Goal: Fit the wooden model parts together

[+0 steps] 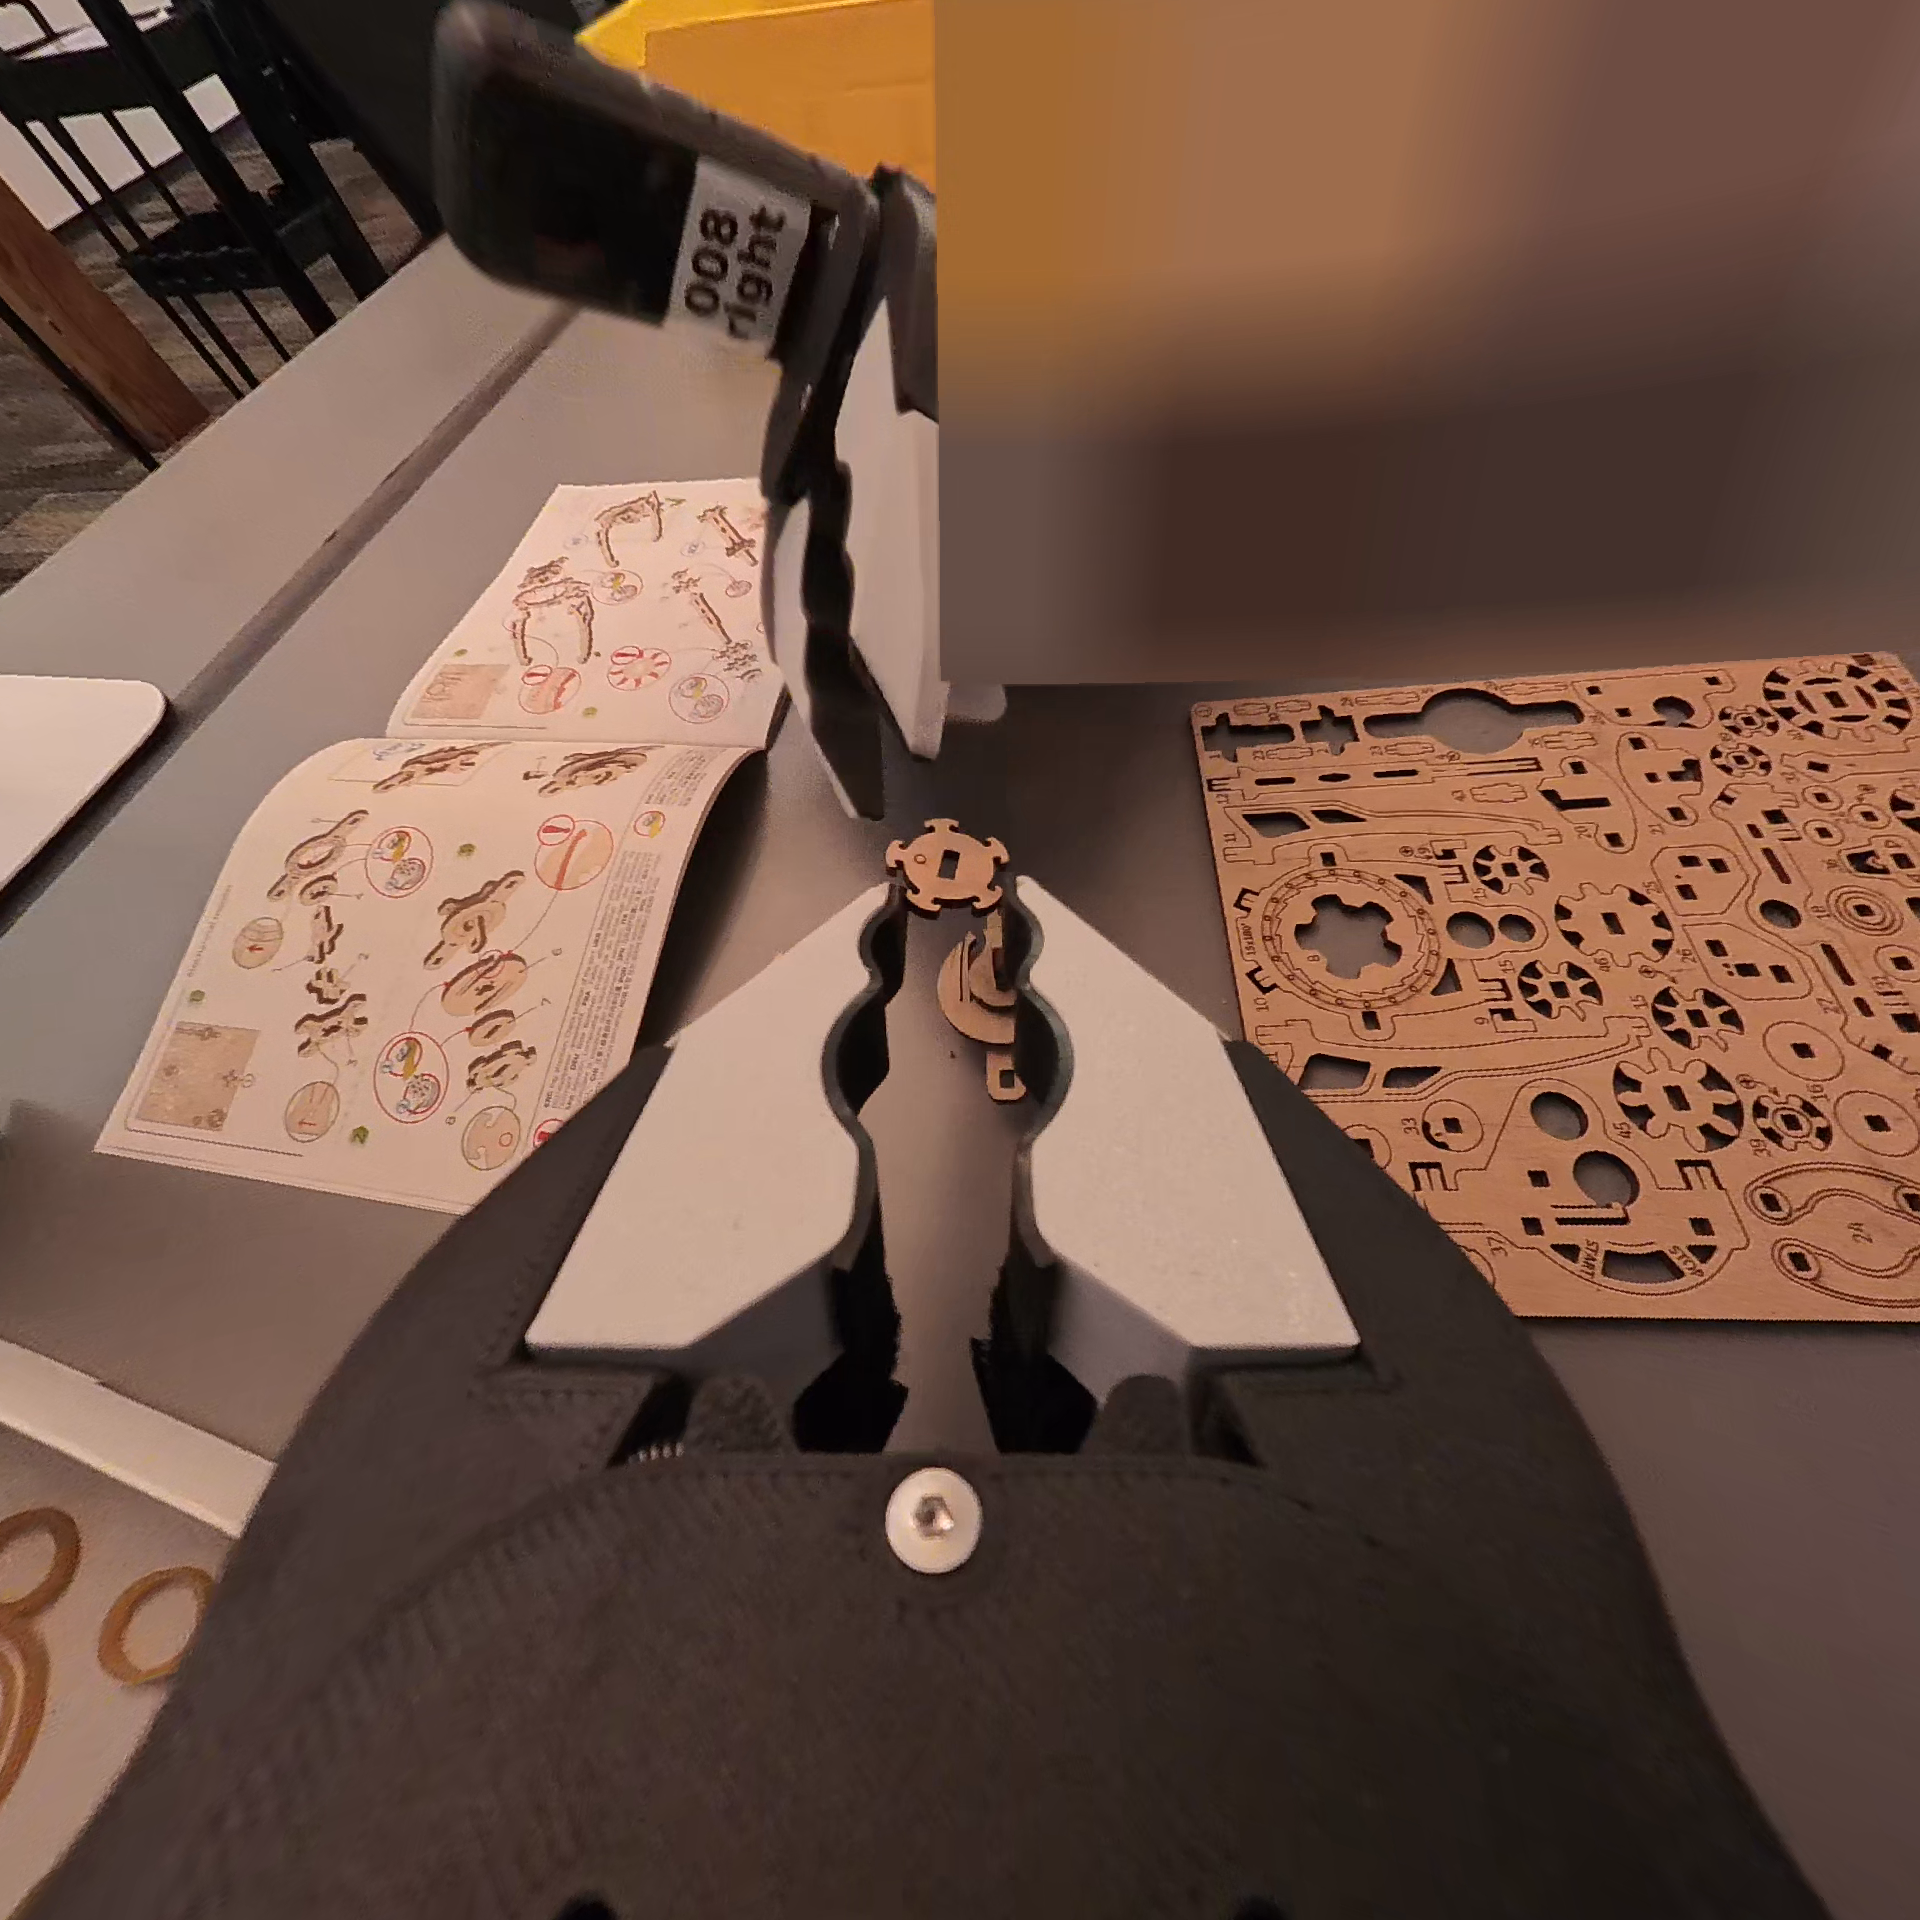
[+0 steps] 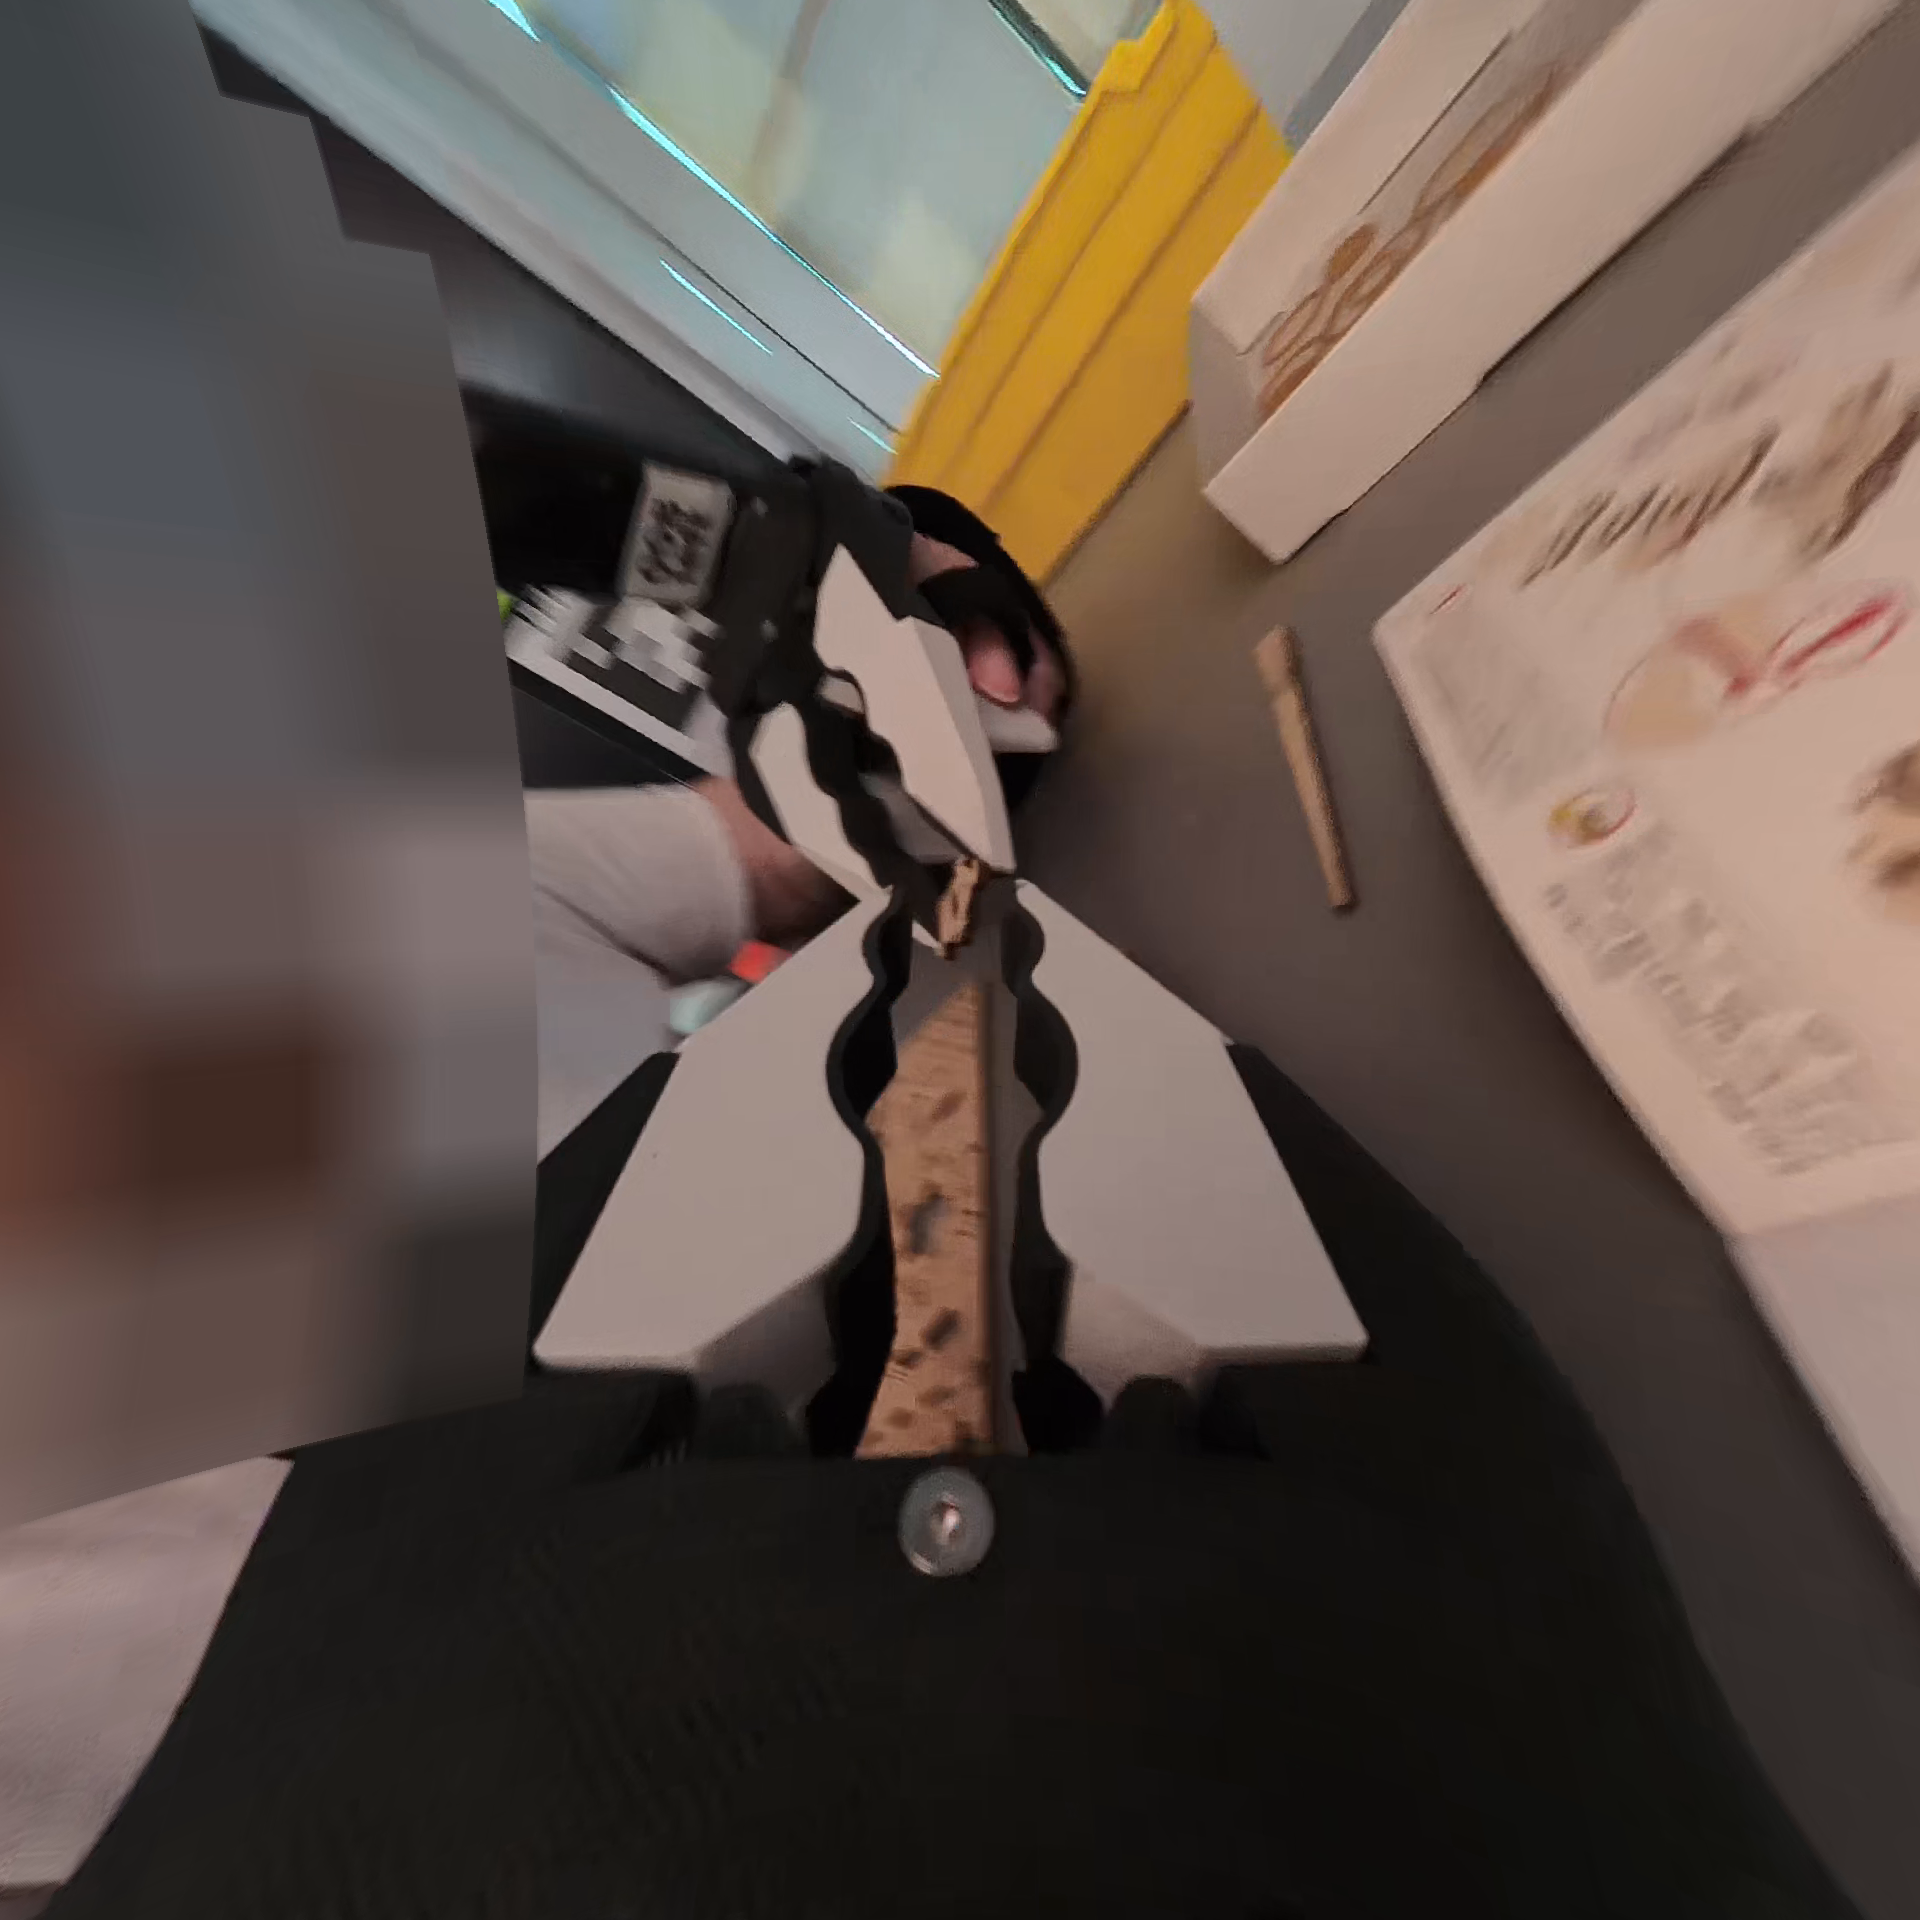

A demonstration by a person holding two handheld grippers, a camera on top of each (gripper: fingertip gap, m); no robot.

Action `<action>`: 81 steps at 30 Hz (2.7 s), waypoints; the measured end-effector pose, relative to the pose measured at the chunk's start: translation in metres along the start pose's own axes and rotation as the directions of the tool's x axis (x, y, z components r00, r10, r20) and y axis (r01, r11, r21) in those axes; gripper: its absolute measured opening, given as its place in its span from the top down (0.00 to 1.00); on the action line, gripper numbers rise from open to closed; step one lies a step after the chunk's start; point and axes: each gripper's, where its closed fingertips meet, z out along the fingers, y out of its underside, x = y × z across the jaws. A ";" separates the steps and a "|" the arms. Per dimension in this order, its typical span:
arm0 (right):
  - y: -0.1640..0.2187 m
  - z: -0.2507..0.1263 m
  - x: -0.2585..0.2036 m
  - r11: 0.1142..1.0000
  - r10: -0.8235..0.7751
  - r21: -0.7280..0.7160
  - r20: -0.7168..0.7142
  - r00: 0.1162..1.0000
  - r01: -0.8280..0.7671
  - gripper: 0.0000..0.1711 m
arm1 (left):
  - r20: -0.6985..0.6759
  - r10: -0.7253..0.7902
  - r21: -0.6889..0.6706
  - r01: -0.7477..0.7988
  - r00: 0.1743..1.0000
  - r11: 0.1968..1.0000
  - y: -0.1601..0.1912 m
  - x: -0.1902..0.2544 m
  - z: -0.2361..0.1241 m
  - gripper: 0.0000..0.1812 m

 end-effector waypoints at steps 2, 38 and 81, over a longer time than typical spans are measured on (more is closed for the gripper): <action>0.003 0.001 0.001 0.994 -0.104 -0.034 -0.038 0.994 0.102 0.89 | 0.001 0.004 -0.010 -0.004 1.000 1.000 0.002 0.000 0.001 0.91; 0.035 0.012 0.021 0.713 -0.679 -0.403 -0.195 0.708 0.574 0.96 | -0.071 0.024 -0.172 -0.036 0.997 0.984 0.032 0.011 0.010 0.92; 0.040 0.016 0.017 0.346 -0.935 -0.543 -0.136 0.327 0.765 0.97 | -0.082 0.032 -0.174 -0.046 0.996 0.984 0.032 0.015 0.012 0.91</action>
